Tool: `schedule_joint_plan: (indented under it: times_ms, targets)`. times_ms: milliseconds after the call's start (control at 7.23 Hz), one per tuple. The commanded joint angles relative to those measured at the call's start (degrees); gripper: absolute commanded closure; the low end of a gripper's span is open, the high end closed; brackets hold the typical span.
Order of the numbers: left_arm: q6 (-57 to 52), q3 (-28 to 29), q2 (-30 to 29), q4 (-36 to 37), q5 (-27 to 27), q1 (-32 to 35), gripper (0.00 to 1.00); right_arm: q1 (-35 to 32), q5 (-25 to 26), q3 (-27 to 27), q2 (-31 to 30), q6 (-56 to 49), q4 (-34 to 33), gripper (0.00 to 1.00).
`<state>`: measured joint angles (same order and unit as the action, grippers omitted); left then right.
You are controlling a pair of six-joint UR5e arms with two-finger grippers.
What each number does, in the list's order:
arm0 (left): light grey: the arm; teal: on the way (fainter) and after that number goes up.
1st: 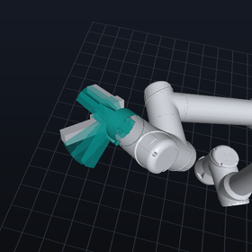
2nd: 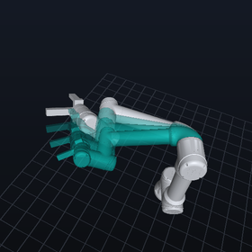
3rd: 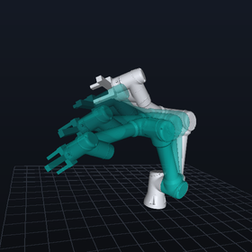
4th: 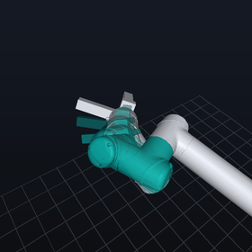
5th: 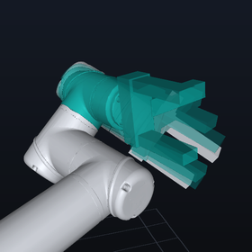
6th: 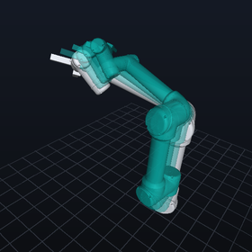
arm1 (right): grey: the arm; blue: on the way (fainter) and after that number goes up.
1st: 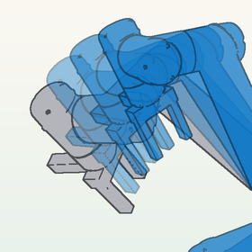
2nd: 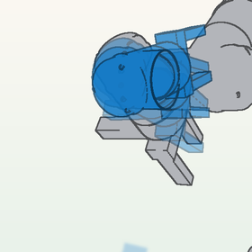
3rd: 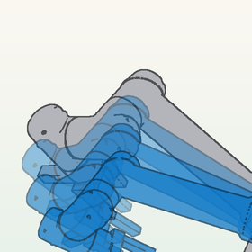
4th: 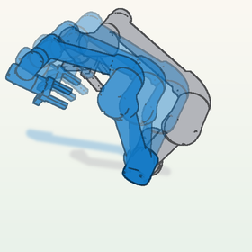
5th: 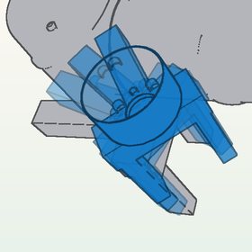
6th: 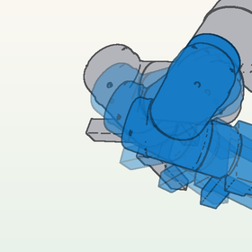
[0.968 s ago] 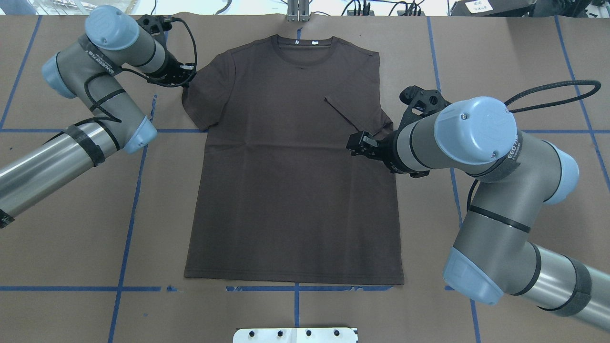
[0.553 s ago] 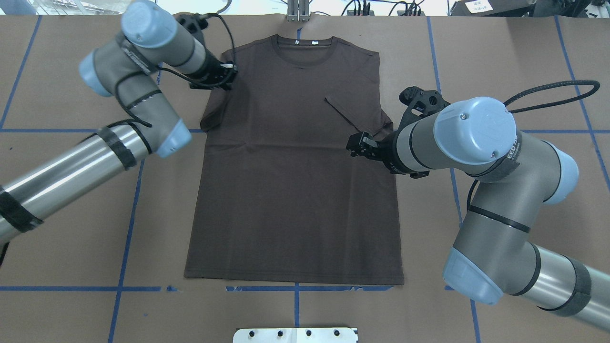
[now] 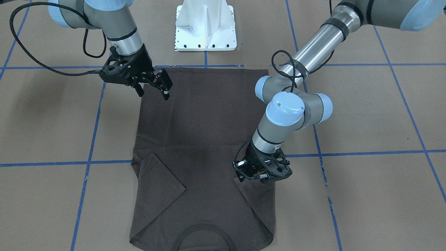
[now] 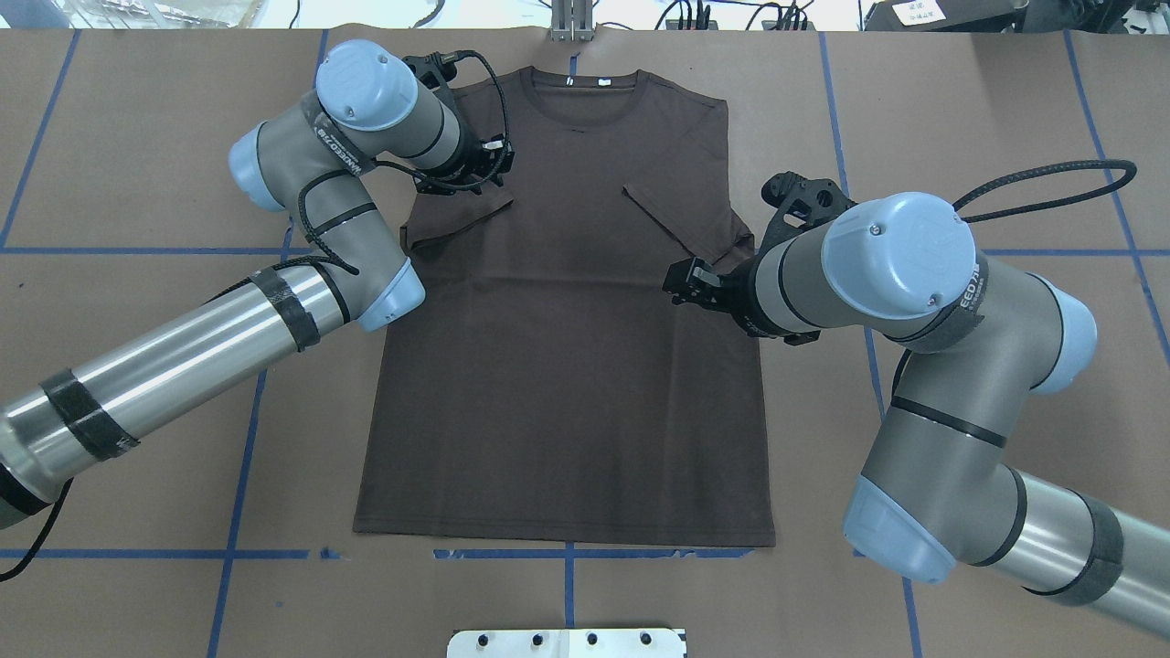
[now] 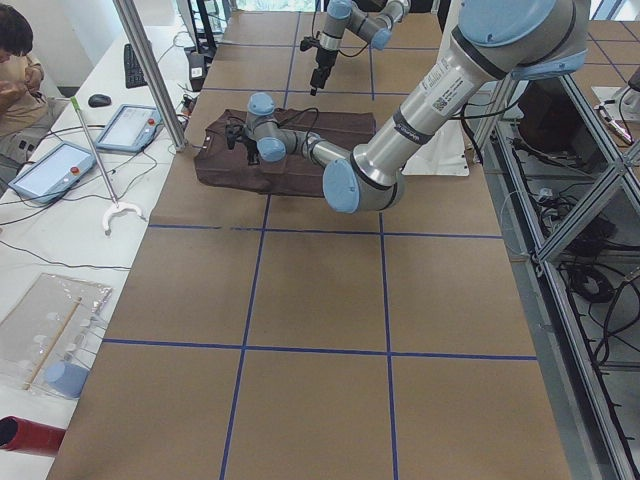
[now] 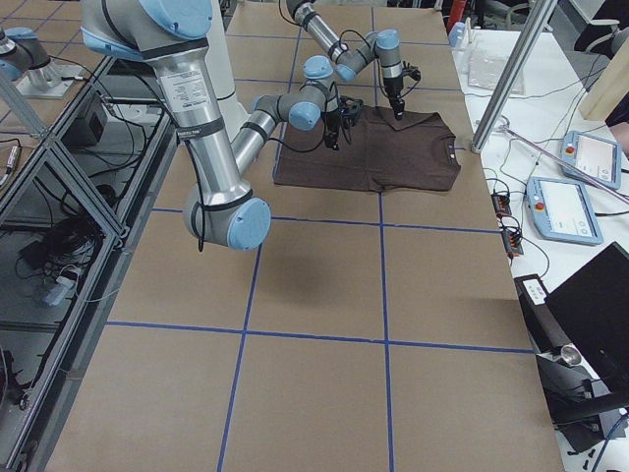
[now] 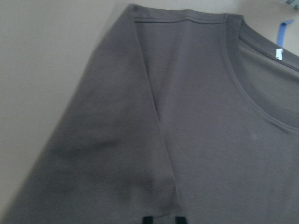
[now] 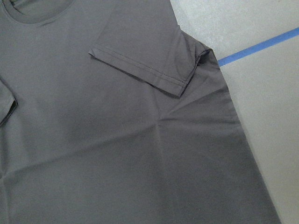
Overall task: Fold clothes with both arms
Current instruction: 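Fold the sleeves inward onto the shirt body with both grippers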
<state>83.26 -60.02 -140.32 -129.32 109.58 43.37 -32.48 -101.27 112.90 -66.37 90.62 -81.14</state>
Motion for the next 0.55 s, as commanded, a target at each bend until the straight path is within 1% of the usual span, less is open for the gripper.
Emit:
schedule_joint_plan:
  times_ms: [0, 138, 277, 415]
  targets:
    - [6.36, -7.79, 1.96, 0.91, 2.11, -1.26, 0.15, 2.75, 0.81, 0.39, 0.36, 1.13, -0.07, 0.00]
    - [7.52, -16.18, 7.37, 2.57, 5.61, -1.36, 0.15, 8.08, 5.43, 1.70, 0.19, 4.97, -0.42, 0.00]
    - [7.53, -24.10, 12.82, 4.06, 5.73, -1.45, 0.15, 14.75, 10.43, 1.71, -0.77, 11.36, -0.60, 0.02]
    - [7.53, -26.35, 14.79, 4.08, 5.73, -1.45, 0.15, 19.86, 12.57, 2.67, -3.30, 12.38, -0.69, 0.03]
